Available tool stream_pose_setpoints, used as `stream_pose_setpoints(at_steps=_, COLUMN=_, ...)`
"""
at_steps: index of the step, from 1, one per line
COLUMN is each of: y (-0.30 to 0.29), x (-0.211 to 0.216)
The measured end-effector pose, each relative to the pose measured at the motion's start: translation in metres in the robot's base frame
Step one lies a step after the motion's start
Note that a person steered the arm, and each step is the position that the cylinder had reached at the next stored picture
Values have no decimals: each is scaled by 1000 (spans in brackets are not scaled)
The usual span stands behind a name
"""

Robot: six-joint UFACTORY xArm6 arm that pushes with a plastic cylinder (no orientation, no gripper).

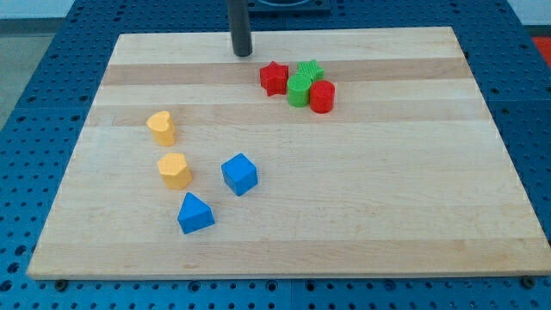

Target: Move the red star towards the top right to the yellow heart

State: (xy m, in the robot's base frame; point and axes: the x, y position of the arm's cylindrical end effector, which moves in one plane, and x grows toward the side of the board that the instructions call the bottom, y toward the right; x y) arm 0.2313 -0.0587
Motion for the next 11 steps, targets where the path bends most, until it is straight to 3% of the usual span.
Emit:
stream_pose_setpoints(at_steps=1, y=49, x=5)
stream_pose_setpoints(at_steps=3, y=70, x=29)
stream_pose_setpoints(at_steps=5, y=71, x=107)
stream_pose_setpoints(at_steps=9, y=-45, x=129)
stream_pose_setpoints(at_steps=10, y=-39, x=135)
stream_pose_setpoints(at_steps=11, y=1, x=100)
